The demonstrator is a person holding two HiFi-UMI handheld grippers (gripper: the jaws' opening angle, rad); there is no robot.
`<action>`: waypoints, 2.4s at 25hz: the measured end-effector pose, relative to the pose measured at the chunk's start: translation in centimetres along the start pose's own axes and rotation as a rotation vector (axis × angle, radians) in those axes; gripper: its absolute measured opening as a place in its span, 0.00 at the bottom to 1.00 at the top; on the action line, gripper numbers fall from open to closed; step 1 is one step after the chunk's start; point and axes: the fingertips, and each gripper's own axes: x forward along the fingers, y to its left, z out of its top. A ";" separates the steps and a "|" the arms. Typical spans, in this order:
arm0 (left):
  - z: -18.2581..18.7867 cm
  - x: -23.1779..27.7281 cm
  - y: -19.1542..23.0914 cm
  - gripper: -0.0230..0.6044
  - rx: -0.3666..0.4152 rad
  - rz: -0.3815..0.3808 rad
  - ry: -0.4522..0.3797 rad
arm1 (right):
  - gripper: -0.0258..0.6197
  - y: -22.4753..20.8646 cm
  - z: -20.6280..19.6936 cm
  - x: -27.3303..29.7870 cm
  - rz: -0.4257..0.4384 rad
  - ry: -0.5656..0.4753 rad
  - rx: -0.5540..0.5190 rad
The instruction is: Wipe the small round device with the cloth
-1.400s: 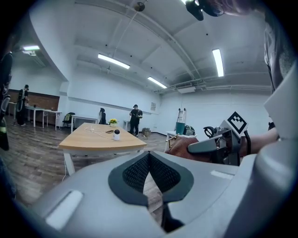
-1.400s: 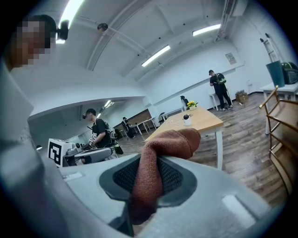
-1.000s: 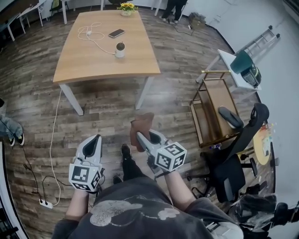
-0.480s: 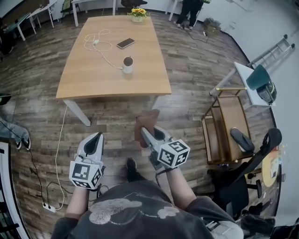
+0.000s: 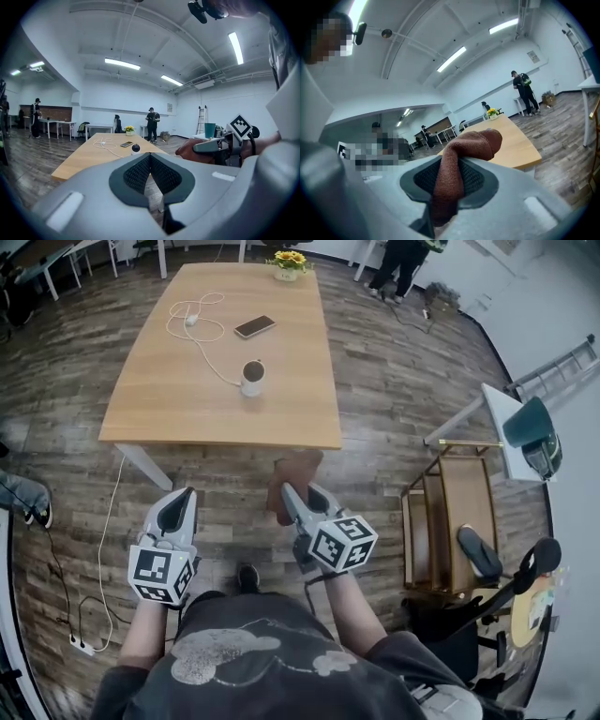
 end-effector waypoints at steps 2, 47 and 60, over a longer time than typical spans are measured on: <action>0.2 0.9 0.3 0.07 -0.012 0.013 -0.002 | 0.16 -1.0 0.8 0.4 -0.026 -0.020 -0.035; 2.0 26.1 18.4 0.07 -0.039 -0.241 0.122 | 0.16 -9.9 4.3 30.1 -0.241 0.264 -0.211; 1.7 27.9 15.2 0.07 -0.051 -0.218 0.152 | 0.16 -17.0 4.8 24.7 -0.338 0.290 -0.129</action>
